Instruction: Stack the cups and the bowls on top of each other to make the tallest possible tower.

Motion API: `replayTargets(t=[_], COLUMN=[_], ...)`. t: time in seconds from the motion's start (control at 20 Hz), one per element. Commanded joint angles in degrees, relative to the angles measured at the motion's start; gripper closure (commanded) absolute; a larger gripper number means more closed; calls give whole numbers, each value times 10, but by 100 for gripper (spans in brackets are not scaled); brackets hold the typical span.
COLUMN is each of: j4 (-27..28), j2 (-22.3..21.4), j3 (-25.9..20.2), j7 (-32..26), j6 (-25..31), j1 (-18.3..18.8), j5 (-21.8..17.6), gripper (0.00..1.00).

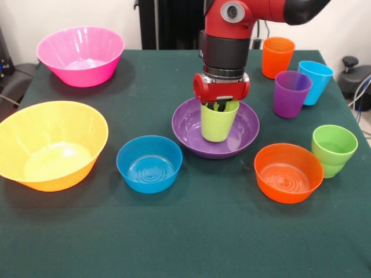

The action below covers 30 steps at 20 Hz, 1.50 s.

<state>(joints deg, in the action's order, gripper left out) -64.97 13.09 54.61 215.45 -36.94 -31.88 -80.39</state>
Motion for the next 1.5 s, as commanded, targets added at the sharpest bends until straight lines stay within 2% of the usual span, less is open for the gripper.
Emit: replayTargets(t=[0.05,0.85,1.5], j4=[40,40,34], j2=[45,52,46], j3=[-101,-98,-98], j7=[80,109,114], j6=[-23,-36,-44], j1=[8,0,-4], j5=[-16,-44,-50], gripper=[100,100,100])
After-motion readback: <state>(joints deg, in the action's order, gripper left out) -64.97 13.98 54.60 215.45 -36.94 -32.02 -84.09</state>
